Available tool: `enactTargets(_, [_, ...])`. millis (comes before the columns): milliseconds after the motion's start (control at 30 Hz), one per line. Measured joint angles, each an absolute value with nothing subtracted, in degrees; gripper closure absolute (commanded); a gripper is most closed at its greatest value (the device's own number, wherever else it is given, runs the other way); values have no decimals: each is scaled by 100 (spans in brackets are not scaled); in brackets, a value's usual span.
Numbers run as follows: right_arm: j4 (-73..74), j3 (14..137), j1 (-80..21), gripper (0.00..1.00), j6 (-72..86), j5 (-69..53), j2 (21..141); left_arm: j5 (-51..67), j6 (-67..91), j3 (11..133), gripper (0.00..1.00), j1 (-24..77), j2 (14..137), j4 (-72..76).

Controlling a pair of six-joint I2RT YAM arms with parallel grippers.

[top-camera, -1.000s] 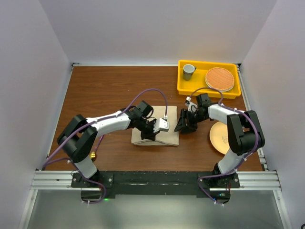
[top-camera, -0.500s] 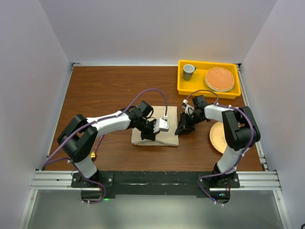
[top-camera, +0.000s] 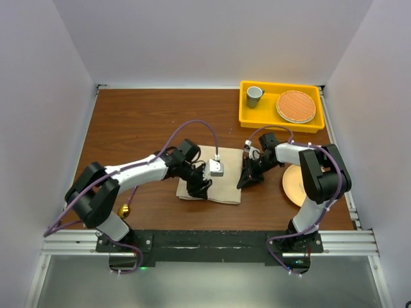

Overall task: Fold the napkin into a case and place the utensils inside
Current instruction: Smooth out the square-folded napkin at the center of the board.

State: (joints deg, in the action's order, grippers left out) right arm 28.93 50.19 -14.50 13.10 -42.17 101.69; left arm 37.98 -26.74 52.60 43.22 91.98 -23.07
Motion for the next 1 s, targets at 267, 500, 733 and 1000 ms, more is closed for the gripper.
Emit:
enactTargets(267, [3583, 5446, -1439, 49, 1083, -4176, 9614, 4191, -1437, 5332, 47, 2689, 8167, -1798])
enactTargets(500, [3194, 6055, -1398, 53, 1280, -3804, 9113, 4353, -642, 5666, 49, 1656, 8508, -1256])
enactTargets(733, [2799, 6222, -1380, 54, 1433, -3308, 9804, 4556, -158, 5712, 53, 1684, 9026, -823])
enactTargets(1000, [2410, 6567, -1376, 61, 1498, -3100, 10235, 4797, 5, 5806, 60, 1688, 9378, -589])
